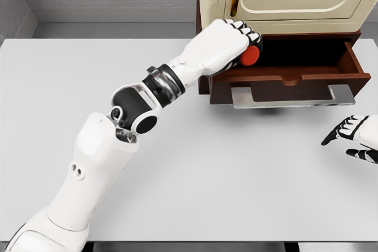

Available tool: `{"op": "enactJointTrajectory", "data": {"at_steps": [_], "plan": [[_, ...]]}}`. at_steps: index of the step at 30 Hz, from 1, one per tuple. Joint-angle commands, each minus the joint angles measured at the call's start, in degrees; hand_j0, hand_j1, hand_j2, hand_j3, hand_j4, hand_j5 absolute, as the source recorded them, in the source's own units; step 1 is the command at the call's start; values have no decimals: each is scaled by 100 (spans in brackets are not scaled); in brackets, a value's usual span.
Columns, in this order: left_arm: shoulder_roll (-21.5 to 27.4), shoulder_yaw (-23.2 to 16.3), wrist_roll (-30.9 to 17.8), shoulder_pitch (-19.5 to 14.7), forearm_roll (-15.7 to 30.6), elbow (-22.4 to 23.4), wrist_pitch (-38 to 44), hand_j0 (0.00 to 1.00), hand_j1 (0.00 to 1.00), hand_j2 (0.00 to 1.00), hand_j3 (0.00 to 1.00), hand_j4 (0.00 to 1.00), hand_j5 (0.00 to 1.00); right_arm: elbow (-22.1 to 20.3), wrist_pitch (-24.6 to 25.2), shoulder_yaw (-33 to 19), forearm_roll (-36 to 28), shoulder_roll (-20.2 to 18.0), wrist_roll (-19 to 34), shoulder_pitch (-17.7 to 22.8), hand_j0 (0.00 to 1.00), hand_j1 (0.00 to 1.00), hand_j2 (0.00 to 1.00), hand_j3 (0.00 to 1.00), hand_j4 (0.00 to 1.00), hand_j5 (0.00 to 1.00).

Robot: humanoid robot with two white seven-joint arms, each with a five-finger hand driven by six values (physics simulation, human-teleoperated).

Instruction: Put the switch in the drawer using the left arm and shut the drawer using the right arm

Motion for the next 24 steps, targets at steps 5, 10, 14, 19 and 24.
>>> {"op": "enactJointTrajectory", "data": {"at_steps": [5, 10, 14, 19, 24], "plan": [[0, -15, 11, -9, -91, -50, 11, 65, 65, 65, 65, 65, 65, -4, 2, -2, -34, -12, -1, 0, 66, 66, 66, 66, 66, 66], [0, -59, 11, 0, -170, -50, 11, 67, 67, 67, 67, 67, 67, -4, 2, -2, -43, -20, -1, -9, 66, 66, 66, 66, 66, 66], [0, -85, 11, 9, -179, -50, 20, 68, 68, 68, 68, 68, 68, -4, 2, -2, -43, -20, -1, 0, 66, 66, 66, 66, 66, 66], [0, -129, 2, 9, -249, -41, 20, 69, 69, 69, 69, 69, 69, -4, 2, -2, -43, -12, -1, -9, 66, 66, 66, 66, 66, 66], [0, -129, 11, 9, -311, -50, 20, 69, 69, 69, 69, 69, 69, -4, 2, -2, -34, -20, -10, -9, 66, 66, 66, 66, 66, 66]]}}
